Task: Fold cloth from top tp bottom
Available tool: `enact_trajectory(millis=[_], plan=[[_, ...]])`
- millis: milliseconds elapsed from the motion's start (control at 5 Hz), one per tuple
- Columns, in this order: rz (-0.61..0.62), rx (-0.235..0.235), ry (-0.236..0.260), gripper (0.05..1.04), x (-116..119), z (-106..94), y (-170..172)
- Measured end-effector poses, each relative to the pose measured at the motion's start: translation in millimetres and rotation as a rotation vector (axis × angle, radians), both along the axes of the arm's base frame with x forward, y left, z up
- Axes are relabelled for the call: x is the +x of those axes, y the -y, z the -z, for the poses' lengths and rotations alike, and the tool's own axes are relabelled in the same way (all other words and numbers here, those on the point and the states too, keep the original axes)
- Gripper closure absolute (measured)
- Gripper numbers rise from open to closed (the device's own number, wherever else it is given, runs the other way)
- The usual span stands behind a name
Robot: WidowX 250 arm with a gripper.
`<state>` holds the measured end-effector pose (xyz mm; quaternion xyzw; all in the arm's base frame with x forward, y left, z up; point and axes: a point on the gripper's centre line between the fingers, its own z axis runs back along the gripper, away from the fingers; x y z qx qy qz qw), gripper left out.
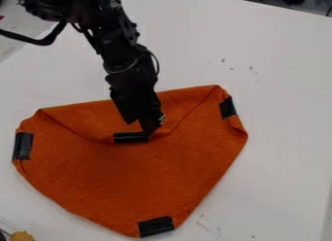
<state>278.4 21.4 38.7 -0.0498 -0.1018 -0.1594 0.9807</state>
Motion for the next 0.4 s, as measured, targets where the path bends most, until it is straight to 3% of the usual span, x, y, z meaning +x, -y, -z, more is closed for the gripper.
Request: enact_trajectory(millis=[200, 400], plan=[[-0.023, 0.058, -0.024, 0.087, -4.2, -9.0, 6.1], [-0.021, 0.118, 0.019, 0.08, 0.7, -16.4, 7.1]])
